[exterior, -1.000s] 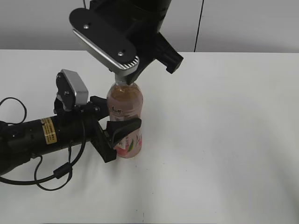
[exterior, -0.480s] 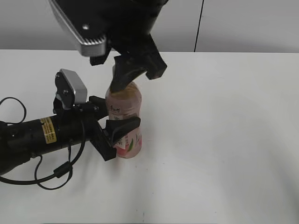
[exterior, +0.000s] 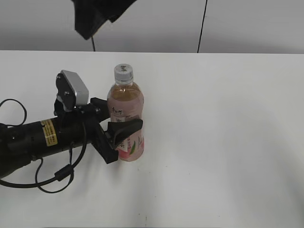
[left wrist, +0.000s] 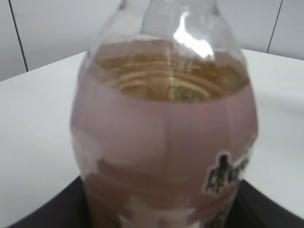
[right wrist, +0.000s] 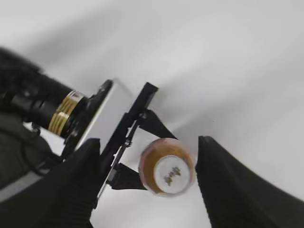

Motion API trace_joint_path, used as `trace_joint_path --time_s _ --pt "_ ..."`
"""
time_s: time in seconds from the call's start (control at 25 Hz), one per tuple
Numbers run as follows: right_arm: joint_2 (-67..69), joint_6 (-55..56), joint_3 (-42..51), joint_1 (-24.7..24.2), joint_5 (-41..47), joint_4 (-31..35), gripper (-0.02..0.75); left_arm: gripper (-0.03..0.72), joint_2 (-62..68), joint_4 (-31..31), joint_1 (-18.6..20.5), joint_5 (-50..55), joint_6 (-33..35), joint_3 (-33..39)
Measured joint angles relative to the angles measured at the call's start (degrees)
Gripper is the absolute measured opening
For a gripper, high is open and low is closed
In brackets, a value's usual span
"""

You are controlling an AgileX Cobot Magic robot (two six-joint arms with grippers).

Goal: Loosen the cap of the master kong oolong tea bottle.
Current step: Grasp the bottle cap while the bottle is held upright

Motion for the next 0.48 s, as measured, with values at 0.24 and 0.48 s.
trace_joint_path --time_s 0.24,0.48 --pt "-0.1 25.2 -1.9 -0.1 0.0 -13.5 0.482 0.385 0.0 -0.1 0.0 0.0 -0.1 0.0" --pt "-0.1 32.9 -0.3 -0.1 0.0 -14.7 0.482 0.385 0.0 -0.2 0.0 0.0 -0.1 0.0"
